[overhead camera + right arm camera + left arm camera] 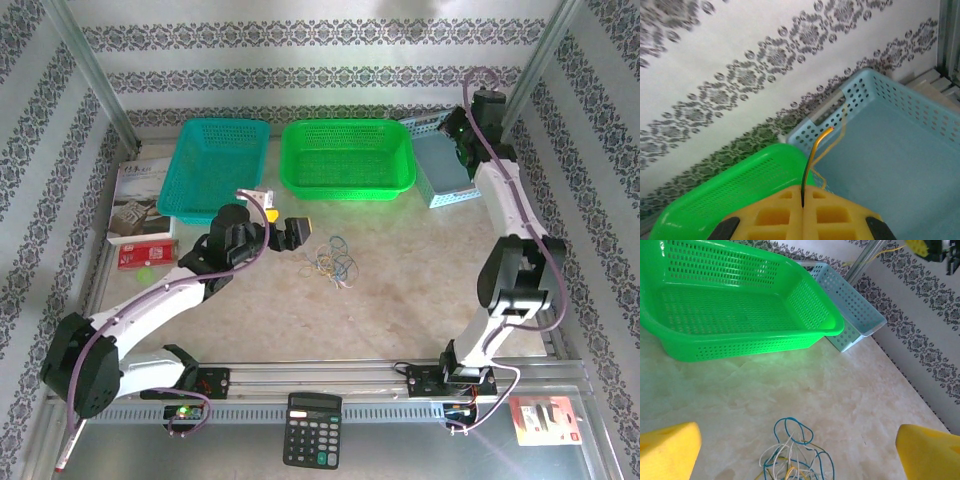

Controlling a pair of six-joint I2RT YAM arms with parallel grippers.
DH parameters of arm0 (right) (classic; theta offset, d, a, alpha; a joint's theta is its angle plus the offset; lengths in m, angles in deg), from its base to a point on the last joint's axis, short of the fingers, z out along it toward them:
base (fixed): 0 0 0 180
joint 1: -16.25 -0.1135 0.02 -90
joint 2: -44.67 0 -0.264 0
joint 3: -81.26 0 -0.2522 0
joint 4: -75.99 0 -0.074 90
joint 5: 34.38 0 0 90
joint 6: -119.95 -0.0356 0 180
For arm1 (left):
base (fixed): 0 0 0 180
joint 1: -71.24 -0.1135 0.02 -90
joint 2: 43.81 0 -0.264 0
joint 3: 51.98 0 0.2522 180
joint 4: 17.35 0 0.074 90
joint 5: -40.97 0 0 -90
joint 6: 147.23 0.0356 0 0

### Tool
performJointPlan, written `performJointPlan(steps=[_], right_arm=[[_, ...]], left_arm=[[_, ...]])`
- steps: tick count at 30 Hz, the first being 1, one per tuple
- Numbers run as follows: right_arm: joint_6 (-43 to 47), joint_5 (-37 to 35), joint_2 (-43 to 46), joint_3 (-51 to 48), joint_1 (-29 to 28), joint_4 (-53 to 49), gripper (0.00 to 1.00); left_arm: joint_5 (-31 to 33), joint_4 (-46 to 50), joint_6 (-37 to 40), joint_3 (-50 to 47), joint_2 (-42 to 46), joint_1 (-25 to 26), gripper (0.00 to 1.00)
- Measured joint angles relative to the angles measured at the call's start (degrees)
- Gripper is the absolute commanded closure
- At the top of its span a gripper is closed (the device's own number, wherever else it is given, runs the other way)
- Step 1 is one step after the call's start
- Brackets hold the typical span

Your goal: Untangle the cables

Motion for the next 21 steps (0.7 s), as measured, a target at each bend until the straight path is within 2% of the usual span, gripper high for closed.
performJointPlan(steps=[12, 21], right_arm=[[0.55, -5.88, -15.28, 6.21, 0.48, -0.96, 1.00], [-3.72, -6.40, -24.15, 12.66, 2.38, -10.16, 1.00]], left_arm=[[-0.22, -0.07, 0.02, 1.27, -1.29, 0.00, 0.00], [-0.20, -0.11, 0.04, 1.29, -1.31, 0.00, 0.00]])
